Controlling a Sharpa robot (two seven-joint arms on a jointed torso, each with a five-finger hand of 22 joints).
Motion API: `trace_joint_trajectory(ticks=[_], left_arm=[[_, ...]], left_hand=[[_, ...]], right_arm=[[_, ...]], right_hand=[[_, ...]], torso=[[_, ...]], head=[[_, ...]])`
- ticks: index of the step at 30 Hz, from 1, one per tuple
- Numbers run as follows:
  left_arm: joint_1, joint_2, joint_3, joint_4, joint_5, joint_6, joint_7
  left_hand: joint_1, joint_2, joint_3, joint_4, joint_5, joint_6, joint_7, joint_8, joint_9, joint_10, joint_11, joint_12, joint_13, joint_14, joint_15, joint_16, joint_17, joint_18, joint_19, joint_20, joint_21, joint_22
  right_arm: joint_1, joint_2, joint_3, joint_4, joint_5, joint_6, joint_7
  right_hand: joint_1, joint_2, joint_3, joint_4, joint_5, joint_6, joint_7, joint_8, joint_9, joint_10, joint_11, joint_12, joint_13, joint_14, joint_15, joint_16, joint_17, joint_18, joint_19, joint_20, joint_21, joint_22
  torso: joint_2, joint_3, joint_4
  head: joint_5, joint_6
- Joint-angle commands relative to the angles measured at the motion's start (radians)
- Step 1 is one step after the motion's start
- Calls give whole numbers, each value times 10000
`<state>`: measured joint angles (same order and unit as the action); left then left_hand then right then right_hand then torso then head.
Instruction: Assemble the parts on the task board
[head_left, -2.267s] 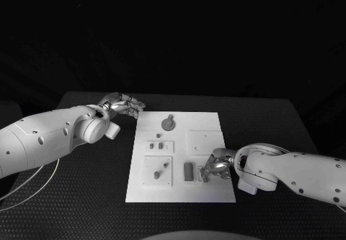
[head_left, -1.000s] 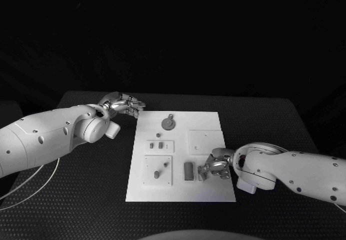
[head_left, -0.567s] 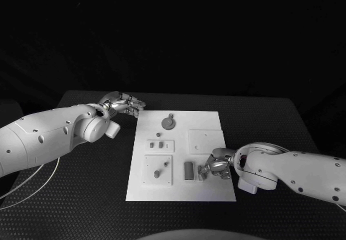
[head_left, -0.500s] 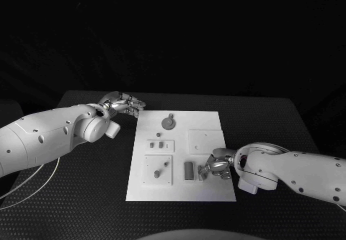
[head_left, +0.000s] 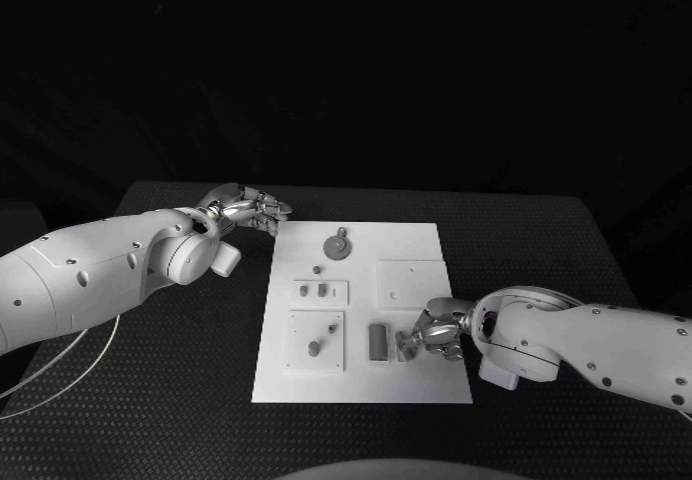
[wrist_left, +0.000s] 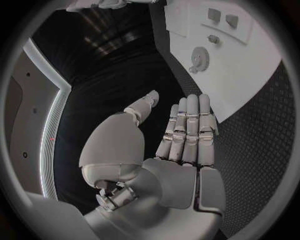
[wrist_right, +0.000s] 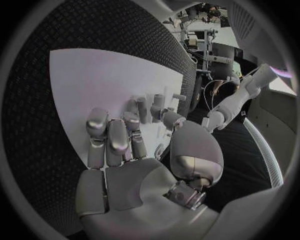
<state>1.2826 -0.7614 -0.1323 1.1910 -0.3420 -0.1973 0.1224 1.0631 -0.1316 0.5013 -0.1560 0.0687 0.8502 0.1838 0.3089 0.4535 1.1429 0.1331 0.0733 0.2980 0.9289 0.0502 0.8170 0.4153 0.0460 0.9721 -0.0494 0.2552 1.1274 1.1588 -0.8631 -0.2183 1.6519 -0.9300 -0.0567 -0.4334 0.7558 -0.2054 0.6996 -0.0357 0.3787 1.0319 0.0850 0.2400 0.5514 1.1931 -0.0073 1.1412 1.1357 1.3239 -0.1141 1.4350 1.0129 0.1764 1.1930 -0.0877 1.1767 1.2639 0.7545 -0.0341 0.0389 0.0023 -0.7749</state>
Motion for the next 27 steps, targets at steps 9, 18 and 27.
trace_joint_trajectory(ticks=[9,18,27], left_arm=[[31,9,4,14,6,136,39],[31,7,4,12,6,134,39],[31,11,4,5,6,142,42]], left_hand=[[-84,8,1,44,-15,-67,4,43,-17,-73,-26,-16,13,-19,66,-41,19,109,31,67,-44,19],[-83,6,0,47,-15,-68,4,44,-18,-74,-25,-16,14,-19,66,-44,23,109,31,67,-46,22],[-82,7,0,49,-15,-69,4,46,-19,-74,-25,-16,14,-18,66,-47,27,110,31,68,-49,24]], right_arm=[[22,-80,1,67,-12,327,220],[91,-153,4,140,6,406,245],[130,-190,10,165,58,445,265]], right_hand=[[75,72,-11,58,-64,-13,106,116,28,57,-89,69,50,39,-75,65,40,854,-6,-85,-27,19],[88,139,-44,47,-64,33,90,154,37,98,-103,102,75,51,-87,80,67,854,-7,-83,-16,30],[90,179,-66,37,-63,54,81,173,41,119,-113,117,86,58,-96,88,84,854,-9,-82,-9,37]], torso=[[-1,-6,3],[0,-7,6],[2,-6,4]], head=[[1,-5],[4,-11],[9,-12]])
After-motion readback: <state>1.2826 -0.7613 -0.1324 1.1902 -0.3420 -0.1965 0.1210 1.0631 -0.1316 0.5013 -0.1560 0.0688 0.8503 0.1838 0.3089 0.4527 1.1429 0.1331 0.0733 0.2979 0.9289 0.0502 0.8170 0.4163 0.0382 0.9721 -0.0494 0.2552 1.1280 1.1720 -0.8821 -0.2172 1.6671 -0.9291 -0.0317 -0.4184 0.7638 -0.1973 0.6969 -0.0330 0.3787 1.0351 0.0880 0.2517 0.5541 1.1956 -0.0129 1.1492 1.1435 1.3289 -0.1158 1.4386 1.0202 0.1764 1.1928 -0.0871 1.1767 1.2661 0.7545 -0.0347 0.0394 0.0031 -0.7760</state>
